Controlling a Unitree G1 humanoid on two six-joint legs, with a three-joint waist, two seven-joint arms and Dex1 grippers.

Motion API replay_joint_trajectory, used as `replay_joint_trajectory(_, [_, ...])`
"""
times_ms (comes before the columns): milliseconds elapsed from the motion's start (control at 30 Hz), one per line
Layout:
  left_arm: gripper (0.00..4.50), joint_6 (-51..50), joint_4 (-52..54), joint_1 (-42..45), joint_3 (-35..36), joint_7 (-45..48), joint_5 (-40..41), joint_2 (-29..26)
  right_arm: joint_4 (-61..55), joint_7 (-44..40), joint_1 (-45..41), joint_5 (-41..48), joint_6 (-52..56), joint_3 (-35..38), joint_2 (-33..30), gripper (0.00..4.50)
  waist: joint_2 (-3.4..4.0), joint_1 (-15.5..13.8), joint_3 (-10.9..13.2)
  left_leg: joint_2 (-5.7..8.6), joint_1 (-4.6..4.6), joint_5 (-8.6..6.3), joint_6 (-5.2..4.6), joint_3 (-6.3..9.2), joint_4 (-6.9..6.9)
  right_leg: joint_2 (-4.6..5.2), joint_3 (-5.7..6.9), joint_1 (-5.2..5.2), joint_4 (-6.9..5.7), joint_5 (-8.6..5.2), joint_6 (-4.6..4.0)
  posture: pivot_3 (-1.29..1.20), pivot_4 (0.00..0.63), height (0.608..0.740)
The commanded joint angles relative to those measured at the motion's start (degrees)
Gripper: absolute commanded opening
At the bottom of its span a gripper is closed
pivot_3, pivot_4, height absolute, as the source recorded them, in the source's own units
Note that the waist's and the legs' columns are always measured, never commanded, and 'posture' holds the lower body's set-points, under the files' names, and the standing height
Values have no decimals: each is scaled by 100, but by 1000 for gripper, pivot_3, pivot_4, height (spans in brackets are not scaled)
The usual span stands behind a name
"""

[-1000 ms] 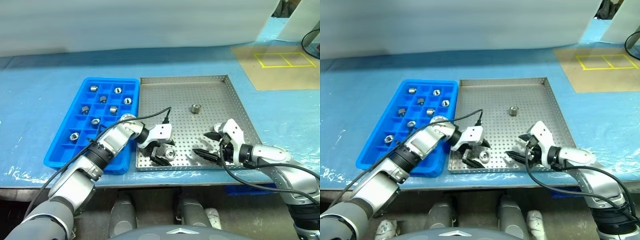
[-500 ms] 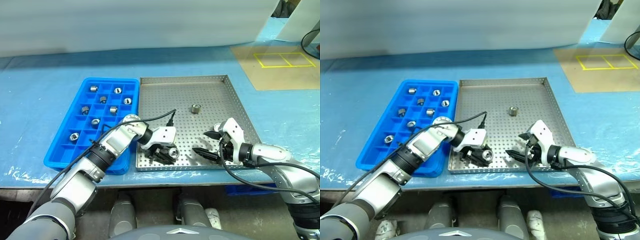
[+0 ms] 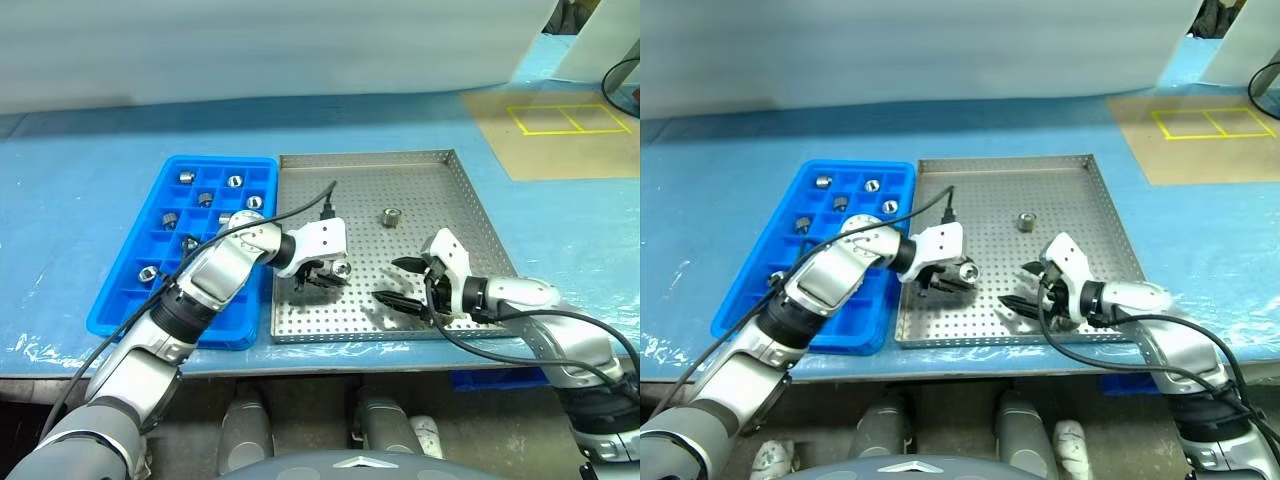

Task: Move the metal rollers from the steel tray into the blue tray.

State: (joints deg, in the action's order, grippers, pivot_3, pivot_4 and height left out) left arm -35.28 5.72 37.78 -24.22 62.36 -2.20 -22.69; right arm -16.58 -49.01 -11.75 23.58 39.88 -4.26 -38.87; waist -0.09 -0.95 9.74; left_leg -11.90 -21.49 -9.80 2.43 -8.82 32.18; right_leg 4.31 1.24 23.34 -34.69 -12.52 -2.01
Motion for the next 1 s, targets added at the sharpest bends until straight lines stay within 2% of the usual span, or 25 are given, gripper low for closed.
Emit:
replay_joint_trajectory(33, [1715, -1067, 793, -206, 686, -929, 33, 137, 326, -259, -382, -94, -318, -225, 86, 4500, -1, -10, 1, -1, -2, 0, 0, 1, 2, 0, 1, 0, 0, 0, 0, -71, 150, 740])
replay_joint_trajectory(233, [1715, -2519, 2229, -993, 1460, -2121, 28, 288, 1136, -660, -984, -338, -734, -674, 384, 4500, 1, -120, 2, -3, -11, 1, -1, 9, -1, 0, 14, 5, 3, -1, -3, 42, 150, 740])
replay_joint_trajectory(433, [1715, -3395, 3446, -1686, 2430, -3394, -113, 838, 1821, -1074, -1388, -551, -1086, -986, 620, 4500, -1, -284, 4, -4, -28, 1, -3, 18, 2, 3, 24, 12, 6, -1, -3, 155, 150, 740])
replay_joint_trajectory(567, [1715, -3957, 4290, -2095, 2820, -4041, -138, 1291, 2200, -1307, -1620, -682, -1286, -1132, 767, 4500, -4, -404, 6, -3, -29, 1, -4, 20, 3, 6, 26, 12, 6, -1, -3, 200, 150, 740])
replay_joint_trajectory(800, [1715, -4155, 5325, -2896, 3272, -5001, -365, 1767, 2707, -1646, -1915, -882, -1560, -1300, 1022, 4500, -9, -542, 9, -6, -40, 0, -4, 27, 3, 6, 37, 14, 17, -2, -3, 295, 150, 740])
replay_joint_trajectory(1000, [1715, -3478, 5428, -3802, 3365, -5463, -412, 2099, 3035, -1889, -2179, -986, -1737, -1325, 1243, 4500, -11, -688, 10, -7, -63, -1, -6, 29, 3, 6, 39, 39, 18, -2, -2, 347, 150, 740])
